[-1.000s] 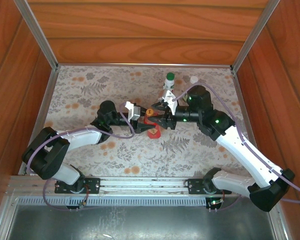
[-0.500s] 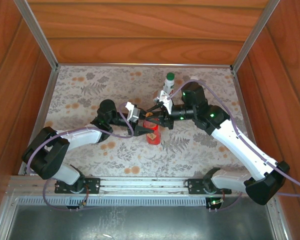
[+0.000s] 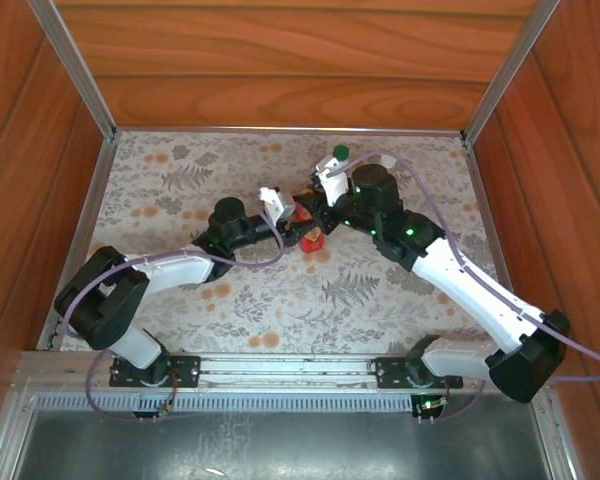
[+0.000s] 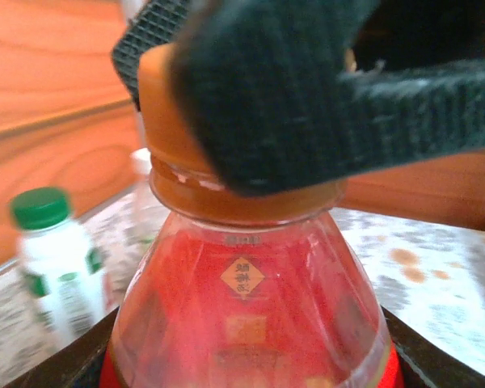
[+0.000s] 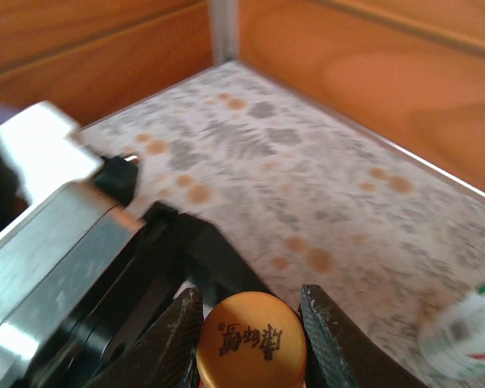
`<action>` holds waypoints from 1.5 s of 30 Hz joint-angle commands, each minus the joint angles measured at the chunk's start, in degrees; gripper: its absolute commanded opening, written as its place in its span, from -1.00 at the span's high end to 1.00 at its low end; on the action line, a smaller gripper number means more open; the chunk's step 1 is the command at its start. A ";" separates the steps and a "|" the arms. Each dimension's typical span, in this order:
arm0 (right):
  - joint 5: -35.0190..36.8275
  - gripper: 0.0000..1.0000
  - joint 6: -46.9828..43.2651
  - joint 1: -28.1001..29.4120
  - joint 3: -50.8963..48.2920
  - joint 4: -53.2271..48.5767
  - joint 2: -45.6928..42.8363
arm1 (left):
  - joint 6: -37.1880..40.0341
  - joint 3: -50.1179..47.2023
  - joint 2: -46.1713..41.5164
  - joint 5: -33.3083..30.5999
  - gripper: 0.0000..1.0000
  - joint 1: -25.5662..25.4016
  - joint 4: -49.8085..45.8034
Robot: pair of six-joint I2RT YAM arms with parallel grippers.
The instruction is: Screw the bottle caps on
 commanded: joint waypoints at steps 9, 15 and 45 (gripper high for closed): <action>29.29 0.46 12.61 -0.11 1.23 -4.63 7.69 | 3.79 4.54 0.79 -13.81 -0.14 -3.81 5.15; 2.19 -0.03 -1.18 -1.60 -6.57 6.06 -2.88 | -1.69 0.71 -1.13 3.31 -0.04 2.47 4.76; -40.27 0.42 -12.49 -2.41 -0.43 -8.76 -5.25 | -3.05 -2.17 -4.17 45.35 -0.12 3.74 2.76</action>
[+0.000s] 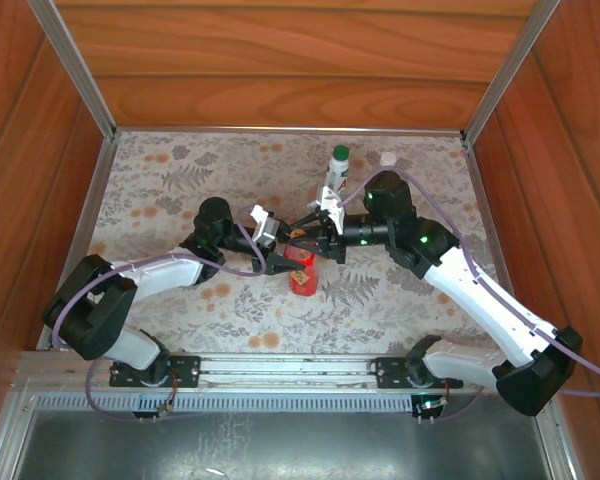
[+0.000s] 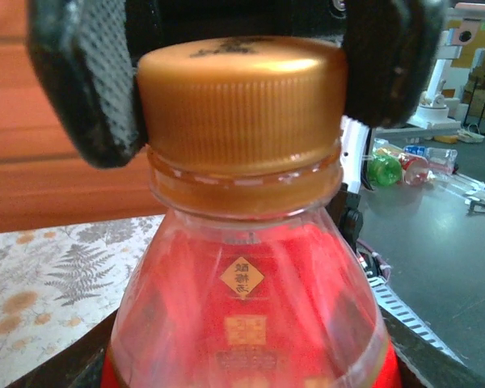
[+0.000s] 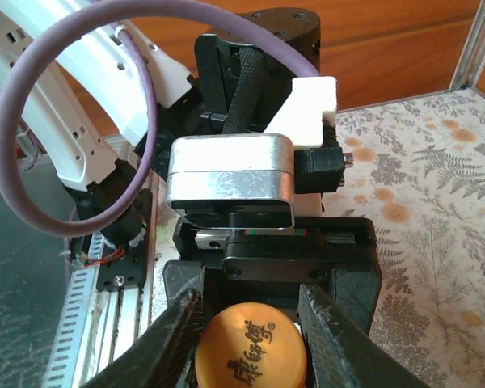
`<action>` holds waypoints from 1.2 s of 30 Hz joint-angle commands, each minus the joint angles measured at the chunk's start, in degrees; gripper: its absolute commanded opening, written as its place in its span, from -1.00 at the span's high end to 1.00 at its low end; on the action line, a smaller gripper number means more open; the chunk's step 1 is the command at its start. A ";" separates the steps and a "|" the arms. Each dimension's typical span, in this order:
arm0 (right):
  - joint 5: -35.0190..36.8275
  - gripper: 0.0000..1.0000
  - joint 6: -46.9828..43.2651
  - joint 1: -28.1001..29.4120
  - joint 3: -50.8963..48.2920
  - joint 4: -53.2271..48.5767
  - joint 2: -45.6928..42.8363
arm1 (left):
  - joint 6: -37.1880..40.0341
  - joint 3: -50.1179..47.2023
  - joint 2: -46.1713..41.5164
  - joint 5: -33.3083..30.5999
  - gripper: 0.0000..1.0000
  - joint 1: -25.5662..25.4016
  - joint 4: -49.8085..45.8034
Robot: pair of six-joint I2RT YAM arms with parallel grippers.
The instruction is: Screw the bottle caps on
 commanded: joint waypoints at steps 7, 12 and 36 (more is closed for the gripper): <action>19.81 0.68 5.62 -0.10 -1.04 5.10 0.47 | 5.15 0.82 -0.24 -14.40 -0.13 -0.32 0.96; 45.33 0.73 10.70 2.60 -5.16 14.41 2.75 | 5.38 3.50 1.90 -35.71 -0.12 -1.08 1.06; 25.71 -0.06 2.95 -0.04 -8.57 13.20 -3.19 | 8.79 2.98 1.95 -20.66 -0.12 -2.11 0.98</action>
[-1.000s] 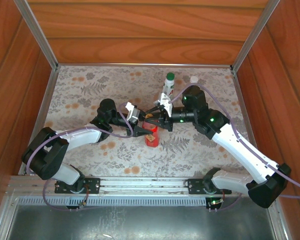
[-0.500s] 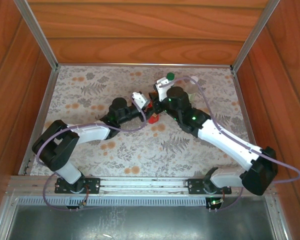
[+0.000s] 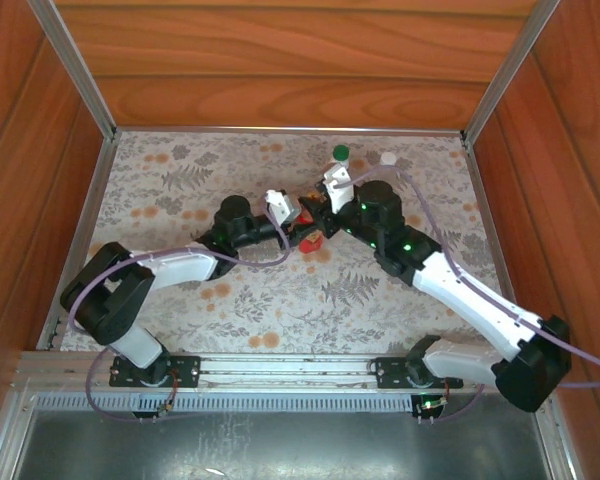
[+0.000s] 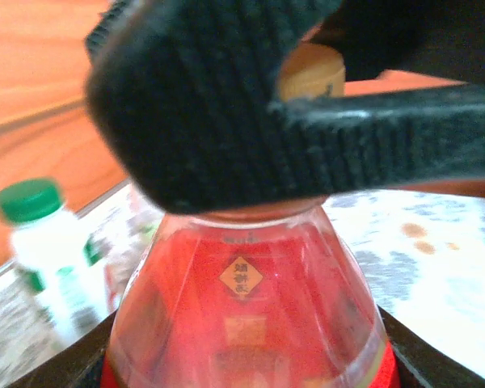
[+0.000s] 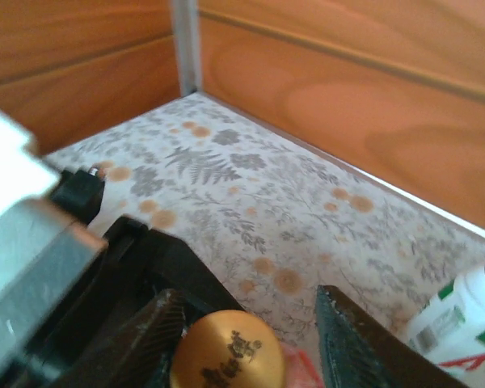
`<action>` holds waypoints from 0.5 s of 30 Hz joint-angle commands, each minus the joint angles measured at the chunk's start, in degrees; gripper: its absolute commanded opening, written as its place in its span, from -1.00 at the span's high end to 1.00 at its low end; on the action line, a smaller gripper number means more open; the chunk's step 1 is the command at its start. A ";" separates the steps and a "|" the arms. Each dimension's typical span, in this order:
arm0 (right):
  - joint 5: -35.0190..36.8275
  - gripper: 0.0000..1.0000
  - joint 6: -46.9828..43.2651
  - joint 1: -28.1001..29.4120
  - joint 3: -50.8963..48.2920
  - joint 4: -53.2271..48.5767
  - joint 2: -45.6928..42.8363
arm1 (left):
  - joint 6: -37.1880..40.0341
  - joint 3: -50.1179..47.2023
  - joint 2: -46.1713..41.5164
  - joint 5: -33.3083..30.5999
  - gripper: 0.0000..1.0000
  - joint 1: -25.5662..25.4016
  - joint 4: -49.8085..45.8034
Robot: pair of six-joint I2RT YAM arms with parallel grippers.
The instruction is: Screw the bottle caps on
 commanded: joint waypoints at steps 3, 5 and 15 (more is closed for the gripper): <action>-19.61 -0.22 -8.55 -1.39 1.99 -13.35 -5.67 | -1.36 -2.10 -4.88 24.03 -0.12 2.25 4.24; -23.21 -0.23 -9.22 -1.48 3.19 -17.35 -6.53 | -2.26 -2.61 -5.56 29.14 -0.12 2.64 4.00; -37.42 -0.10 -8.47 -1.48 8.92 -22.45 -2.98 | -4.70 -1.94 -4.19 38.38 -0.12 2.73 3.19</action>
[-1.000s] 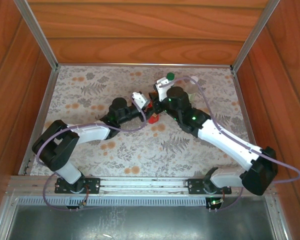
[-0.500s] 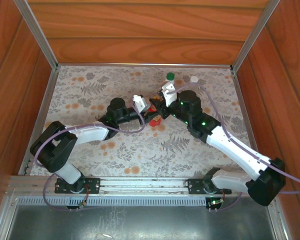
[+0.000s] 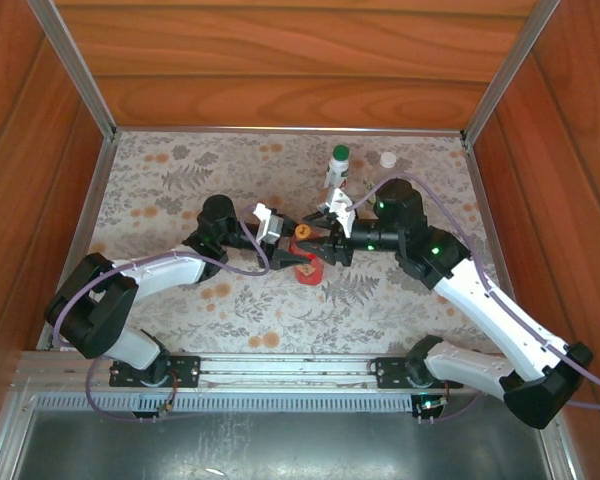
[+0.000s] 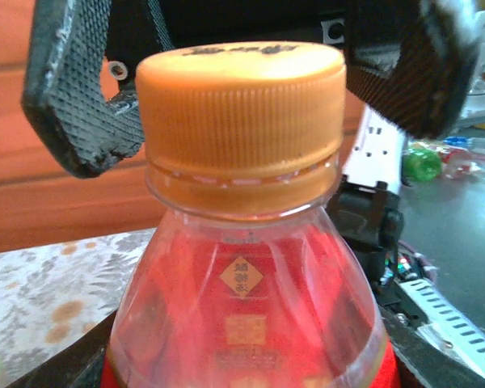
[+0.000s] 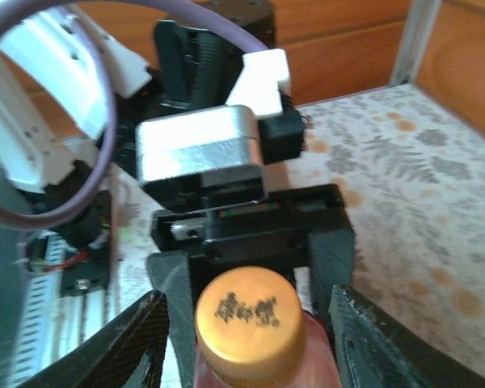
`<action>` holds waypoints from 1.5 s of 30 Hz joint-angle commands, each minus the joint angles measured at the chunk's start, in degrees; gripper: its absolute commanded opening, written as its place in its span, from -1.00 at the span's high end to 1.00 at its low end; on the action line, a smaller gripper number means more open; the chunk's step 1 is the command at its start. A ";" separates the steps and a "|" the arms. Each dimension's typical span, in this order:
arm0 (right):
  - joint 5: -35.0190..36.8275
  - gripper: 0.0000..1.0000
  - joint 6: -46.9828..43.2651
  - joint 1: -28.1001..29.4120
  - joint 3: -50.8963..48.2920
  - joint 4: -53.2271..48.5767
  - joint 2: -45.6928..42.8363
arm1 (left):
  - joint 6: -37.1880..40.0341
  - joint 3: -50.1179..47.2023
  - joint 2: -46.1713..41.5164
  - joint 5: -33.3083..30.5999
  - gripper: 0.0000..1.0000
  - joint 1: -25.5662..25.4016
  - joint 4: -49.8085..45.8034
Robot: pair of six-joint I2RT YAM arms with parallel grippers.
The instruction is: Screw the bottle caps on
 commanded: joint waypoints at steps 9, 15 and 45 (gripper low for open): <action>-7.25 0.10 -1.07 -0.35 4.01 -2.97 4.29 | -1.12 -0.17 0.83 6.16 -0.11 0.31 0.93; -5.94 0.00 -0.34 -0.24 3.04 -0.78 3.22 | -1.38 0.03 1.43 6.73 -0.11 0.26 0.75; 9.79 0.83 1.95 -0.21 2.80 1.08 4.13 | 1.72 -0.46 0.66 -4.98 -0.11 0.42 0.32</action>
